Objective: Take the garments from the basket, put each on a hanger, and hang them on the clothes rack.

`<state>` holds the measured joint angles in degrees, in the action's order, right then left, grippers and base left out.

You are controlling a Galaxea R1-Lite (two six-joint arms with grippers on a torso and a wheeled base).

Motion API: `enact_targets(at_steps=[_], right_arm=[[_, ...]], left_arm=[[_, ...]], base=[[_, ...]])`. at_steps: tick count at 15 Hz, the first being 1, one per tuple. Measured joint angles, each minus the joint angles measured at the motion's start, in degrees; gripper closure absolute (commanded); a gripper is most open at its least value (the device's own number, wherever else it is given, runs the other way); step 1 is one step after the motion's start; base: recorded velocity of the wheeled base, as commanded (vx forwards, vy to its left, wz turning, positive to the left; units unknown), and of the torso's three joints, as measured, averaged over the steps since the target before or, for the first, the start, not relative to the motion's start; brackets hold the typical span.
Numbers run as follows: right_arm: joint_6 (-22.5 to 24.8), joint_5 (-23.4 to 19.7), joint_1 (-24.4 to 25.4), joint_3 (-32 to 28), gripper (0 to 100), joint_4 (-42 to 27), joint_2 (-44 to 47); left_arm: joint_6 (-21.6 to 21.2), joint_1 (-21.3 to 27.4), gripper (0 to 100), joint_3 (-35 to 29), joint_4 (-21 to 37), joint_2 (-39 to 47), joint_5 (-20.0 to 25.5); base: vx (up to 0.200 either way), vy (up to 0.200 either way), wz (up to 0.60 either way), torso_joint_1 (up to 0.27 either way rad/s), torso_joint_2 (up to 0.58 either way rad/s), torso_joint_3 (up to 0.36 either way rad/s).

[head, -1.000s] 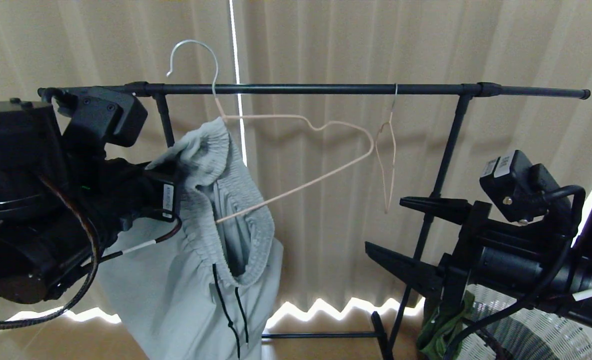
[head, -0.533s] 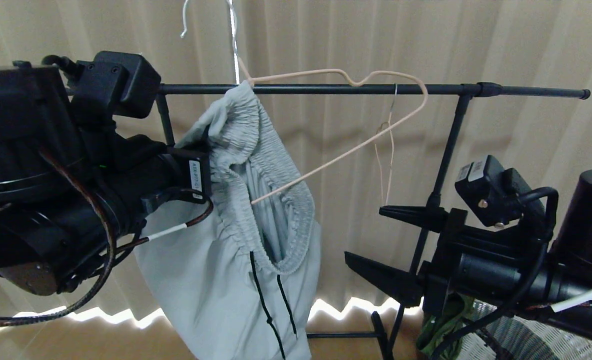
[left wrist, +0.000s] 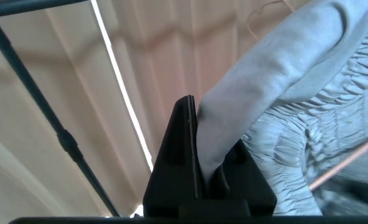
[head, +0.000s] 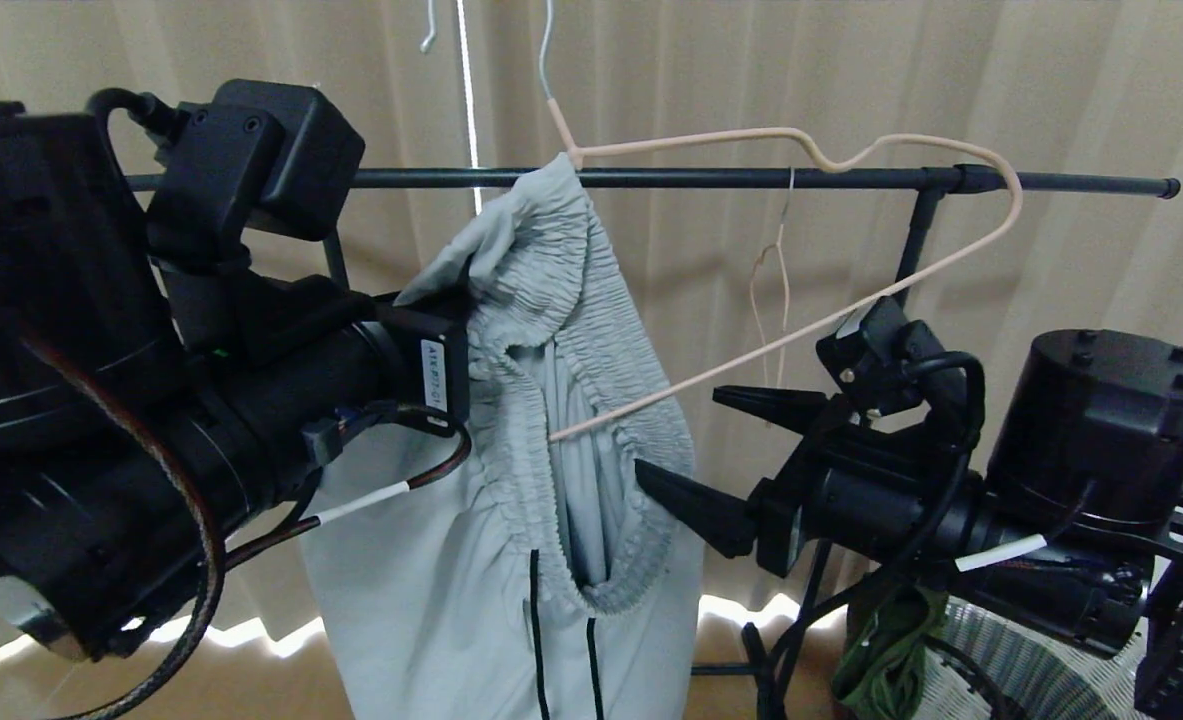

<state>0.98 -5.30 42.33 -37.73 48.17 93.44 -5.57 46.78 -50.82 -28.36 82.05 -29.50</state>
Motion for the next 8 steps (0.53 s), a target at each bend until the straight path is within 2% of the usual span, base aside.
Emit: enact_targets(at_steps=[1,2,5,8], right_arm=[[0.0,0.0,0.0,0.0,0,0.1,0.6],[0.0,0.1,0.0,0.0,100,0.1,1.1],[0.0,0.7,-0.1,0.3,100,0.1,1.6],[0.0,3.0,-1.3,1.1,100,0.2,1.4]], left_arm=[[0.0,0.4,100,0.0,0.0,-0.2,0.0],[-0.1,0.6,100,0.0,0.0,-0.4,0.0],[-0.3,0.9,100,0.0,0.1,-1.1,0.0],[-0.5,-0.7,100,0.4,0.1,-1.4,0.0]], base=[[0.000,0.000,0.00,0.000,0.00,0.000],[0.000,0.000,0.00,0.000,0.00,0.000],[0.000,0.000,0.00,0.000,0.00,0.000],[0.000,0.000,0.00,0.000,0.00,0.000]])
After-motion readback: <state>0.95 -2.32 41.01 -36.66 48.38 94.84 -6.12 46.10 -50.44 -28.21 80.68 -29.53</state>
